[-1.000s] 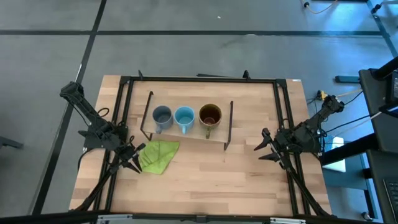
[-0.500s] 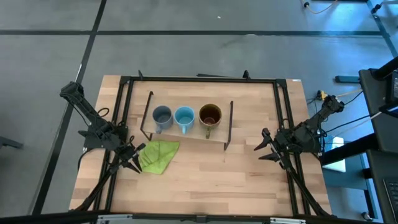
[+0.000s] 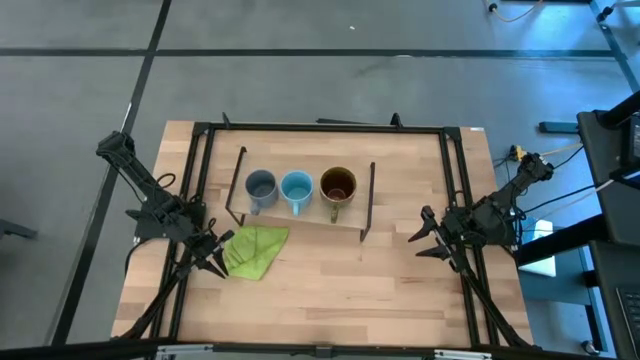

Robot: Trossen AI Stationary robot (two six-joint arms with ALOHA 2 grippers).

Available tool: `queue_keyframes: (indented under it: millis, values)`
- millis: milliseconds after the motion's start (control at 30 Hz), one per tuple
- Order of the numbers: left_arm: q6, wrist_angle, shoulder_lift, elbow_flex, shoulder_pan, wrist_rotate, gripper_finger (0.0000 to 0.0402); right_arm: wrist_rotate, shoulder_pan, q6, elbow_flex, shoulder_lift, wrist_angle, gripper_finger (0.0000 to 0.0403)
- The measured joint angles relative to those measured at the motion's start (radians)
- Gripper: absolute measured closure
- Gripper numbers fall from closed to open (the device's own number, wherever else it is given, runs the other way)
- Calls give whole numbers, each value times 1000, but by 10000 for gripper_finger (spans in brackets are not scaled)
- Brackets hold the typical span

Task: Stack small to large cups/mugs on shelf
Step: Return to Home Position

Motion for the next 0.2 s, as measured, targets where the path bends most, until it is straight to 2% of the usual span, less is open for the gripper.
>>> queue_keyframes:
  millis: [200]
  values:
    - [0,0,0,0,0,0,360,0,0,0,0,0,0,202]
